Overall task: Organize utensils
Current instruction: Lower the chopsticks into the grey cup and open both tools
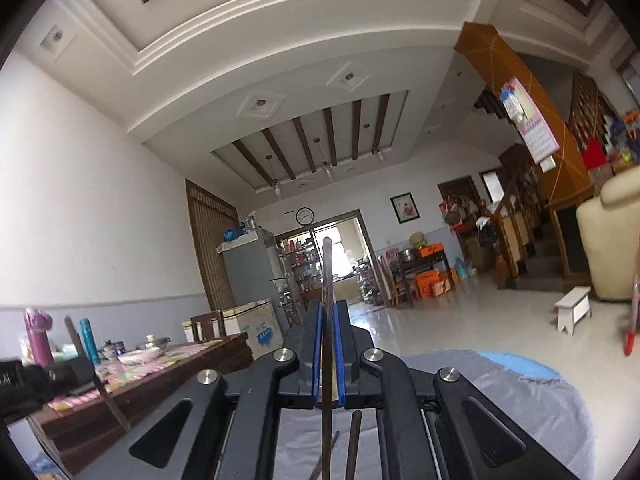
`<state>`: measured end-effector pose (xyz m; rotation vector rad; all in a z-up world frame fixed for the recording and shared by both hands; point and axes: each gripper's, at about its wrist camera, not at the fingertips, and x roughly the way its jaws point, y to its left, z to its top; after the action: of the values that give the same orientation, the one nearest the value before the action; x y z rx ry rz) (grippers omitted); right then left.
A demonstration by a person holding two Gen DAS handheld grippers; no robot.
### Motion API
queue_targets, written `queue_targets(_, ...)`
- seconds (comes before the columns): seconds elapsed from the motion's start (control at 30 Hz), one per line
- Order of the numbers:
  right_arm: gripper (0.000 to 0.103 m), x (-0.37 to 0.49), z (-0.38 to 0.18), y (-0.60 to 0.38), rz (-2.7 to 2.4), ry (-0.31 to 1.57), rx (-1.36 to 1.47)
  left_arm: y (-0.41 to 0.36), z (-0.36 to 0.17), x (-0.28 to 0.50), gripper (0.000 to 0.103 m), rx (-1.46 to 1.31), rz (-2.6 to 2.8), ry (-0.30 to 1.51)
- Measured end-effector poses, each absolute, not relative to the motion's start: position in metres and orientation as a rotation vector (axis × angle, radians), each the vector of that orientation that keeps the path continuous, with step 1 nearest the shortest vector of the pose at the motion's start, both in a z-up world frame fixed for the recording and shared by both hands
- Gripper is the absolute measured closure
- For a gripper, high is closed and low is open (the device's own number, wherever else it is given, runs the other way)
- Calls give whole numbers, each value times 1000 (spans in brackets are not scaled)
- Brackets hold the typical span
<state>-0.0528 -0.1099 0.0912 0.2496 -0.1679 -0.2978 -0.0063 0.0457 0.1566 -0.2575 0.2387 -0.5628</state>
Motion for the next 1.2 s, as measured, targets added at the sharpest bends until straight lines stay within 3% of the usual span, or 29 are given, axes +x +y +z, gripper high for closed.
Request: queue_targets(1.2, 96, -62, 38, -102, -263, 18, 152, 26, 105, -4, 98, -201, -523, 397)
